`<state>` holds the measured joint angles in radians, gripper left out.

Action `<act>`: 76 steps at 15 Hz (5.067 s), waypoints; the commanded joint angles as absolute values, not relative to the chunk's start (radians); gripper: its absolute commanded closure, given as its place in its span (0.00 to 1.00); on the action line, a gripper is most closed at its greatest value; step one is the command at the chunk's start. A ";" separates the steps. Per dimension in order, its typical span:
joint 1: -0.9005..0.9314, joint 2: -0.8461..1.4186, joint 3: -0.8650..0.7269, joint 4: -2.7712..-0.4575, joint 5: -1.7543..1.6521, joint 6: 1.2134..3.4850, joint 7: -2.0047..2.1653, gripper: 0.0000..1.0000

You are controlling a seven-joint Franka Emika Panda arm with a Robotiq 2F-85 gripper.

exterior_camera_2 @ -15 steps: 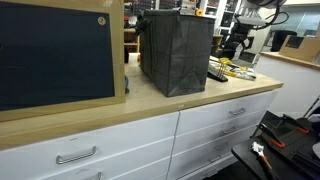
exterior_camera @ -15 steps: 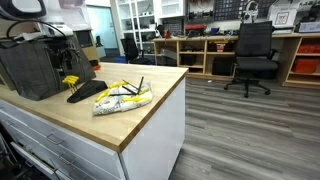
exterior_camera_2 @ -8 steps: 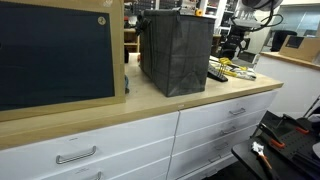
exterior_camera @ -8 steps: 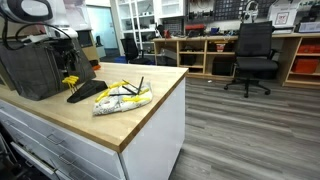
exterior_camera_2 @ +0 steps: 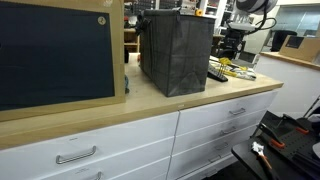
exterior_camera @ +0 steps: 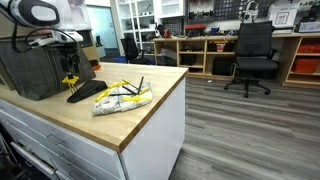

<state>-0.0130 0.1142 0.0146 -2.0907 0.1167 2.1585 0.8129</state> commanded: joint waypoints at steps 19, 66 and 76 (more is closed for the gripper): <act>0.041 0.173 0.007 -2.014 0.153 2.141 0.822 0.42; -0.057 0.093 -0.100 -1.914 -0.266 2.147 0.856 0.95; -0.027 0.163 -0.136 -1.957 -0.588 2.119 0.871 0.95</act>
<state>-0.0563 0.1588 -0.1332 -1.9364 -0.4914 2.1464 0.8392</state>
